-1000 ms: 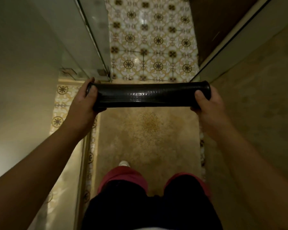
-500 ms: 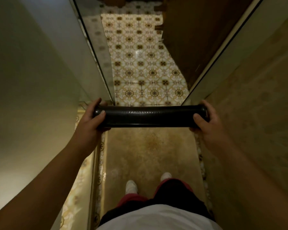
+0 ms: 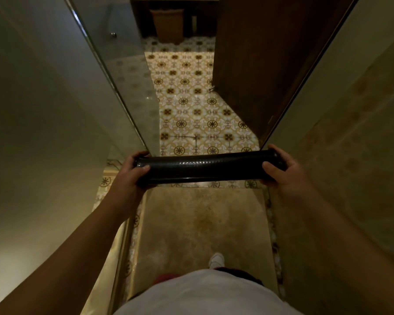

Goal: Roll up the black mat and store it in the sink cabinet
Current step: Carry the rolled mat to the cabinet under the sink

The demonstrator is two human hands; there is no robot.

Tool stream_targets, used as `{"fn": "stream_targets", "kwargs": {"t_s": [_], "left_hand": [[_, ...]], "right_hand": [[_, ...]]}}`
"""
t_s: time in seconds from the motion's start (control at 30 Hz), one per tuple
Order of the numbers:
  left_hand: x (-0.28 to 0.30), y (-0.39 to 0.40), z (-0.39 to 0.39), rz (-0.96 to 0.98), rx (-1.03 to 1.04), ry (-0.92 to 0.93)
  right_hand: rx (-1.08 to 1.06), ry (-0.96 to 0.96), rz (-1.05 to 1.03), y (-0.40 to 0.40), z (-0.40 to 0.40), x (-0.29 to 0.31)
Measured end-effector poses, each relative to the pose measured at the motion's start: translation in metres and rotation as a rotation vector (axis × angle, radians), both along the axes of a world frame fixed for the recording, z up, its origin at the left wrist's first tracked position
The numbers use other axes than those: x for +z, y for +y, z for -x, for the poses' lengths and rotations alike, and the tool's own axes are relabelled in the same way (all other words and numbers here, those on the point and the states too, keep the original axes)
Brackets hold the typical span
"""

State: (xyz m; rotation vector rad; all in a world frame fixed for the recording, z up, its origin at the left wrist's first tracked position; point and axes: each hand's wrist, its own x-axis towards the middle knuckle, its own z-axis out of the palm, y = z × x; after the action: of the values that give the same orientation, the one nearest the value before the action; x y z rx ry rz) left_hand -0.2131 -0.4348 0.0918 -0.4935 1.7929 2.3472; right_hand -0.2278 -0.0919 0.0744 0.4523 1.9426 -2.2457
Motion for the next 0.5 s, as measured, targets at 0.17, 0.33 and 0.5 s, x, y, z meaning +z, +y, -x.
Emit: {"fn": "stream_targets", "kwargs": {"t_s": [0.17, 0.33, 0.5], "left_hand": [[0.003, 0.016, 0.012, -0.004, 0.029, -0.016], [0.005, 0.019, 0.023, 0.002, 0.021, -0.03], [0.0, 0.019, 0.047, 0.023, 0.067, -0.016]], "right_hand": [[0.041, -0.034, 0.109, 0.015, 0.018, 0.002], [0.108, -0.042, 0.164, 0.023, 0.038, 0.0], [0.091, -0.06, 0.147, 0.023, 0.059, -0.003]]}}
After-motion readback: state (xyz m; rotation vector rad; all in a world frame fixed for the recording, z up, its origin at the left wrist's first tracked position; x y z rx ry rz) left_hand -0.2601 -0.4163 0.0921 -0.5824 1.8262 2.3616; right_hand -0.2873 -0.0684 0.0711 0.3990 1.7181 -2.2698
